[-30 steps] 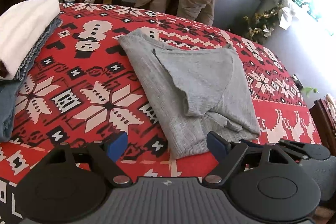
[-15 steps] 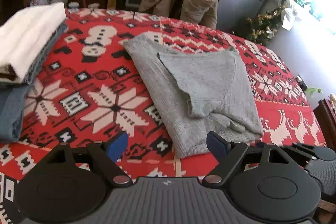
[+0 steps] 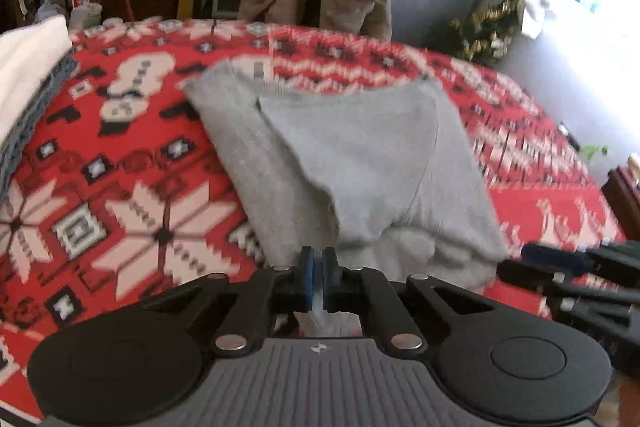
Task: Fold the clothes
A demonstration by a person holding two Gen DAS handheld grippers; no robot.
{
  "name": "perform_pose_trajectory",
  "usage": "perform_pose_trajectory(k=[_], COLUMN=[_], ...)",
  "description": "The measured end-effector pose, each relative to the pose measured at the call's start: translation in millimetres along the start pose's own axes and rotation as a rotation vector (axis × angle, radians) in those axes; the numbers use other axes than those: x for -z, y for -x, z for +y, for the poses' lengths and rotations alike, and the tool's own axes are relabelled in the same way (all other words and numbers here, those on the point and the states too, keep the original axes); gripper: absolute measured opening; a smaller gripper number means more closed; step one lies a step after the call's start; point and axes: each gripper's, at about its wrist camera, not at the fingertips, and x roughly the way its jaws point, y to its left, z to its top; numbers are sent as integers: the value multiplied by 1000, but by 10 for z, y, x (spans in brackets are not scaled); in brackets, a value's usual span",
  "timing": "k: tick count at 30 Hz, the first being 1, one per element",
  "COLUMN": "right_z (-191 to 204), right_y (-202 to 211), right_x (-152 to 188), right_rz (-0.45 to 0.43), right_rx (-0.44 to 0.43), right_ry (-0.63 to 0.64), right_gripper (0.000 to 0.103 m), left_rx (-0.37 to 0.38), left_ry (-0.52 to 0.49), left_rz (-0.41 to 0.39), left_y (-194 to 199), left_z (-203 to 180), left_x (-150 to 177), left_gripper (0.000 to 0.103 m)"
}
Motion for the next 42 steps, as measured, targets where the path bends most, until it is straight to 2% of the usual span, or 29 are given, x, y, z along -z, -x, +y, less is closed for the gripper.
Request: perform_pose_trajectory(k=[6,12,16,21,28,32,36,42], right_z=[40,28,22,43,39,14,13,-26], right_y=[-48,-60,-65,-41,-63,-31,-22,-57], right_x=[-15,-146,-221,-214,-177,-198,-220,-229], right_rz=[13,-10,-20,-22,-3,-19,-23,-13], right_rx=[-15,-16,-11,6,5,1,7,23], right_ry=[15,2,-1,31,42,27,28,29], right_gripper=[34,37,39,44,45,48,49,52], left_rx=[26,33,20,28,11,29,-22,-20], left_ry=[-20,35,25,-19,-73,-10,62,237], left_rz=[18,-50,-6,7,42,-26,-88,-86], left_y=[147,177,-35,103,284,358,162,-290], left_z=[-24,129,180,115,29,151,342,868], left_x=[147,-82,-77,121,311,79,-331,-861], left_gripper=[5,5,5,5,7,7,7,6])
